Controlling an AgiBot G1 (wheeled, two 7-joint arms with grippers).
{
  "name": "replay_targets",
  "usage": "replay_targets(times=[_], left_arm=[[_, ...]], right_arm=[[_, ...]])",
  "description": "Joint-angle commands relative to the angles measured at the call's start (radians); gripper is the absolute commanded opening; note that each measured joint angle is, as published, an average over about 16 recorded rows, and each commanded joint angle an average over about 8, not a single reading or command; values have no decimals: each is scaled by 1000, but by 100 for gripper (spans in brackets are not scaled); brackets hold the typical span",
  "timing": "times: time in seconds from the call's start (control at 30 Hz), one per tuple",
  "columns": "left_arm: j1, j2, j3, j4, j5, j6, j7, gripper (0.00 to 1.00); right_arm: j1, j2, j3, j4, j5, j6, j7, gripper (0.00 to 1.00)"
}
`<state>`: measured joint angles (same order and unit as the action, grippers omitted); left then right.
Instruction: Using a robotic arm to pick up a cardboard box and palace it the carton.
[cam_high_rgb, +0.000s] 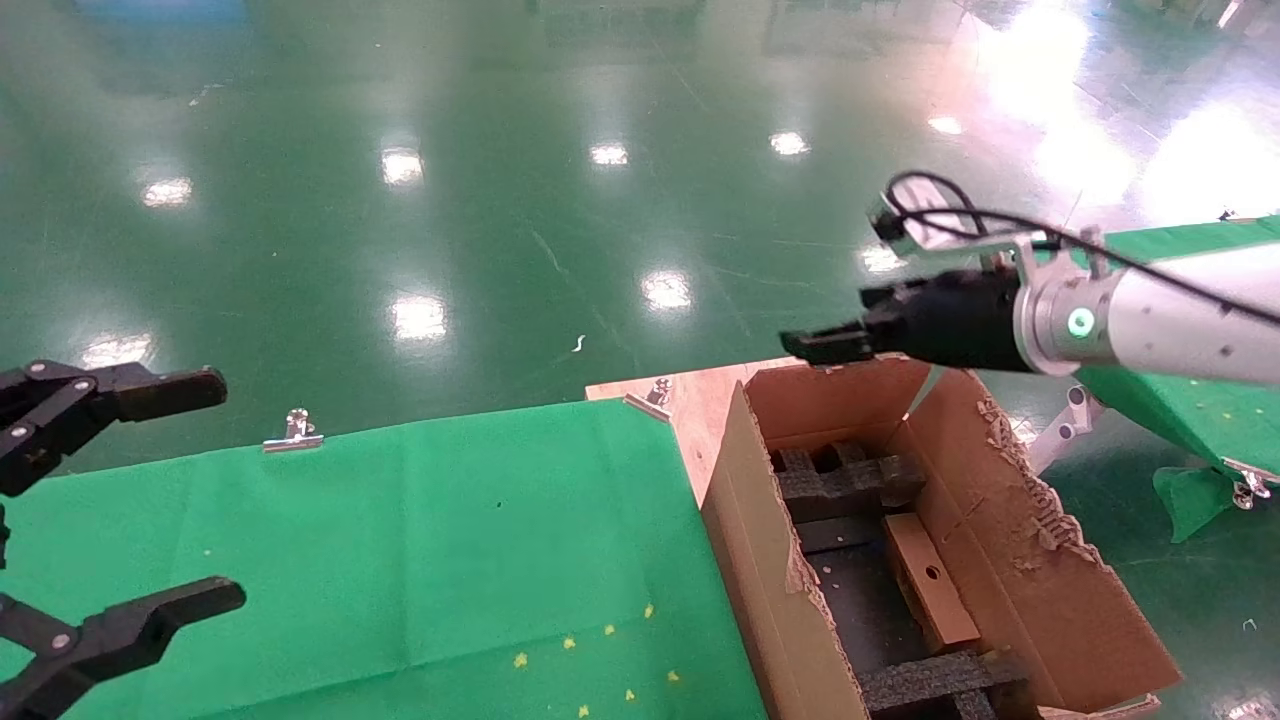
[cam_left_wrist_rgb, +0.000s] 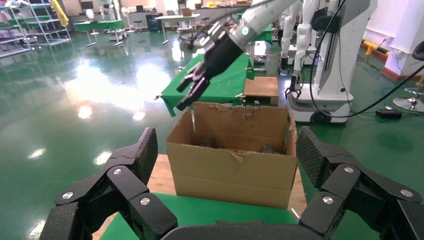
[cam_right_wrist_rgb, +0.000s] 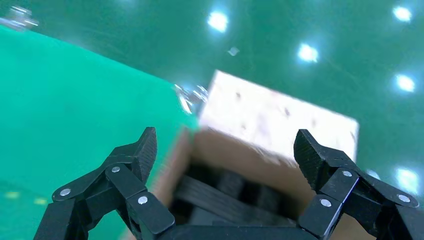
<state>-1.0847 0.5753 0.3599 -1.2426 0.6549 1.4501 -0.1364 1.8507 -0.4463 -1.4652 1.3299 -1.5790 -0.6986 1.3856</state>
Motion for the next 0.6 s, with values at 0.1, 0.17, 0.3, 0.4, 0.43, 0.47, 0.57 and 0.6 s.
replay_targets(times=[0.1, 0.17, 0.3, 0.4, 0.43, 0.47, 0.57, 0.6], left_arm=[[0, 0, 0, 0, 0, 0, 0, 100], [0, 0, 0, 0, 0, 0, 0, 100], [0, 0, 0, 0, 0, 0, 0, 100], [0, 0, 0, 0, 0, 0, 0, 100], [0, 0, 0, 0, 0, 0, 0, 100], [0, 0, 0, 0, 0, 0, 0, 100], [0, 0, 0, 0, 0, 0, 0, 100], [0, 0, 0, 0, 0, 0, 0, 100]], right_arm=[[29, 11, 28, 36, 76, -21, -59, 100], [34, 12, 34, 40, 92, -25, -66, 100], [35, 12, 36, 38, 97, -28, -65, 100], [28, 10, 32, 33, 82, -27, -60, 100], [25, 10, 32, 32, 80, -27, -60, 100], [22, 9, 34, 31, 79, -29, -62, 100], [4, 5, 55, 28, 89, -42, -82, 100], [-3, 4, 68, 28, 100, -51, -95, 100]])
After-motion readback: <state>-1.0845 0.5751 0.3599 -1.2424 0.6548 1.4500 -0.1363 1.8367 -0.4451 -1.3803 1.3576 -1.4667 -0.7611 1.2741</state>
